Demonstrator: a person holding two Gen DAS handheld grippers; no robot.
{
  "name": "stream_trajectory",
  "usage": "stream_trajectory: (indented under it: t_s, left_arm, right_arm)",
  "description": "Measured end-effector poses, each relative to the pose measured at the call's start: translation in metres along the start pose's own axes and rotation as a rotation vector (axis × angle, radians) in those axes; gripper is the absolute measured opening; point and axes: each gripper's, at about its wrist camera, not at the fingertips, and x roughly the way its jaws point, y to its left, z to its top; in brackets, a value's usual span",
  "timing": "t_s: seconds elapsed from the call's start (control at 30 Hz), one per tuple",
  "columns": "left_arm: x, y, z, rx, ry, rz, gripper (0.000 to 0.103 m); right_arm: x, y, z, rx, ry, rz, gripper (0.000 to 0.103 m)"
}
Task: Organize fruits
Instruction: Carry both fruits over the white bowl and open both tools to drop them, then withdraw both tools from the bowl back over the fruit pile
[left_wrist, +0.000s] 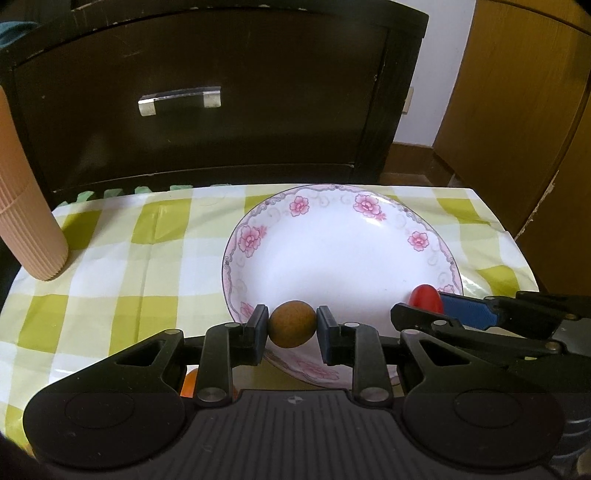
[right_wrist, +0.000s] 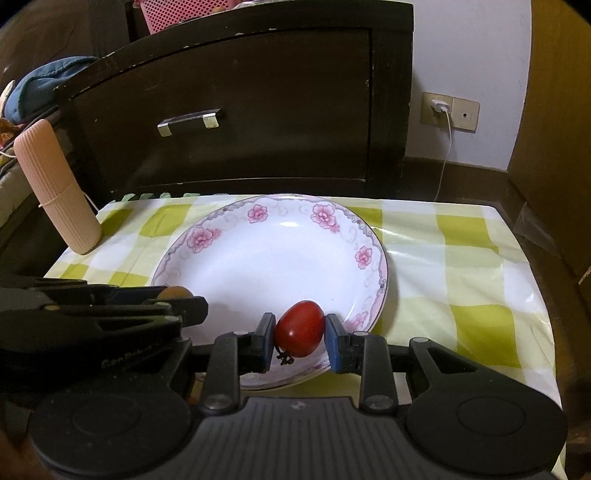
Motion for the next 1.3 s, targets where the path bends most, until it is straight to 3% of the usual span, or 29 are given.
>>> stream_trajectory:
  t_s: [0.3,0.73,1.3]
  left_arm:
    - [-0.001,0.000,0.001,0.003,-0.001,0.015,0.037]
    - [-0.006,0.006,0.005,-0.022,-0.010,0.025,0.048]
    - [-0.013,0.007,0.008,-0.013,-0.025,0.046,0.050]
  right_arm:
    - [0.000,0.000,0.001,0.002,0.000,-0.007,0.028]
    - [-0.005,0.001,0.004,0.014,-0.022,-0.006,0.028]
    - [-0.009,0.003,0.006,0.004,-0.034,-0.015,0.032]
